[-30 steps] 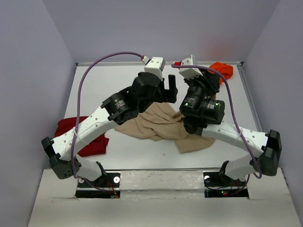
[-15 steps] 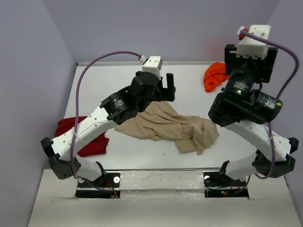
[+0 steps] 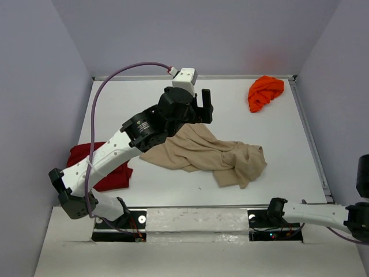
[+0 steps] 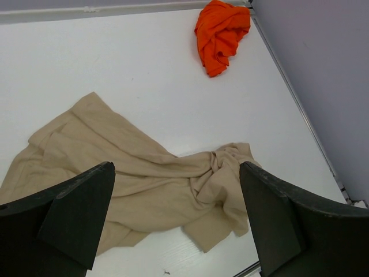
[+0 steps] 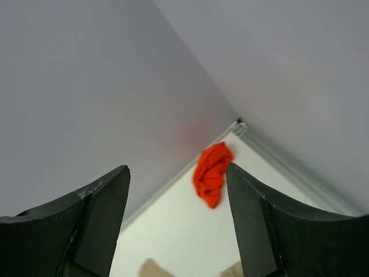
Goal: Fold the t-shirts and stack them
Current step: Flatten out the tshirt
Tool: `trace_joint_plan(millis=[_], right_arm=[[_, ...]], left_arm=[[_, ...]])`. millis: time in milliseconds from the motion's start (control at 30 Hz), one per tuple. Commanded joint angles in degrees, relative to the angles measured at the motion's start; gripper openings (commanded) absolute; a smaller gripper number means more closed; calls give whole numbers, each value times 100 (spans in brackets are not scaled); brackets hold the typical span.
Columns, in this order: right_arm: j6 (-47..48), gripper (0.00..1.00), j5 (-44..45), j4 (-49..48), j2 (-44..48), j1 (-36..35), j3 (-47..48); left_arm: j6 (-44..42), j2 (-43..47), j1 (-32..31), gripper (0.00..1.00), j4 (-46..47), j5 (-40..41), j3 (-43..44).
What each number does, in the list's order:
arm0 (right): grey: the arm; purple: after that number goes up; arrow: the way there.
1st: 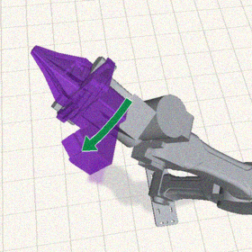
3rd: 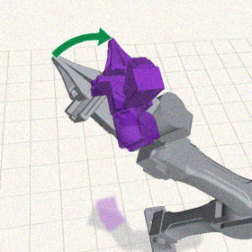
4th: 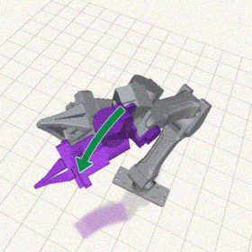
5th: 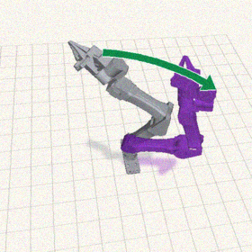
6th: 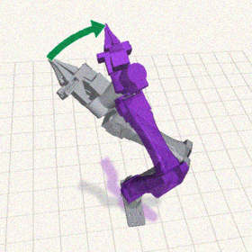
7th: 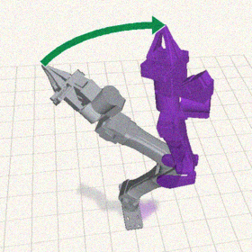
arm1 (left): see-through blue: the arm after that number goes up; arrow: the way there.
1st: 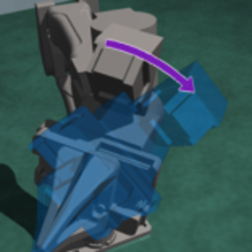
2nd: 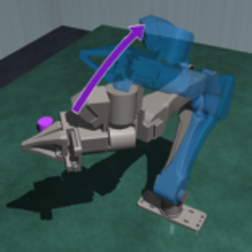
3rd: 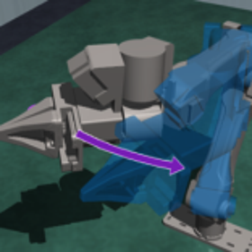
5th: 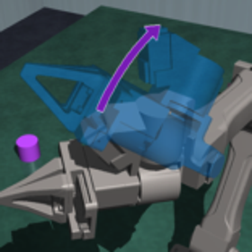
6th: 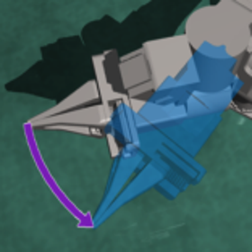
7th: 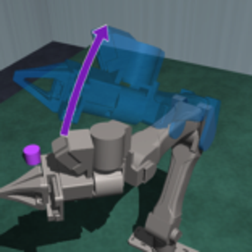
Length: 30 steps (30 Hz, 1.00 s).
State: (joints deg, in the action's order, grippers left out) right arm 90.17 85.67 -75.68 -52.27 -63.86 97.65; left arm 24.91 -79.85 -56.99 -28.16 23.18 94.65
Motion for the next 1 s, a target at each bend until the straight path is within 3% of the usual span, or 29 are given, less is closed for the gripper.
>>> trace_joint_plan(millis=[0,33,67,100,133,200,267,300,333,367,433,600,800,967], right_arm=[[-3130,72,-374,-166,751,-101,-1228],[-3894,72,-471,1939,1215,-101,-1674],[-6051,71,-785,3379,1454,-101,-1783],[-7430,71,-997,6630,1761,-101,-1601],[-8714,70,-1113,7393,1842,-101,-1608],[-8553,67,-1061,7523,1896,-101,-1862],[-8681,67,-904,8311,1441,-101,-1794],[-8988,67,-981,9725,1178,-101,-1645],[-9469,67,-1156,10557,906,-101,-1469],[-10631,67,-1506,11313,381,-101,-1120],[-11563,68,-1798,12511,8,-101,-1002],[-12162,66,-2413,12569,-117,-101,-1704],[-13120,66,-3116,12630,559,592,-2960],[-13666,66,-3179,12710,1079,716,-3683]], left_arm=[[-38,330,-5,99,83,178,229],[-38,382,4,99,109,196,168],[-38,418,4,99,109,222,142],[-47,479,-5,99,144,257,72],[-47,497,-5,99,144,275,54],[-56,506,4,99,101,336,19],[-74,497,4,99,101,397,-8],[-74,445,4,99,22,441,-8],[-74,427,4,99,-40,511,-8],[-56,392,4,99,-101,573,-8],[-21,331,4,99,-259,766,-60],[295,102,346,99,-646,750,-183],[322,22,777,99,-691,452,-526],[296,-83,1032,99,-752,292,-597]])
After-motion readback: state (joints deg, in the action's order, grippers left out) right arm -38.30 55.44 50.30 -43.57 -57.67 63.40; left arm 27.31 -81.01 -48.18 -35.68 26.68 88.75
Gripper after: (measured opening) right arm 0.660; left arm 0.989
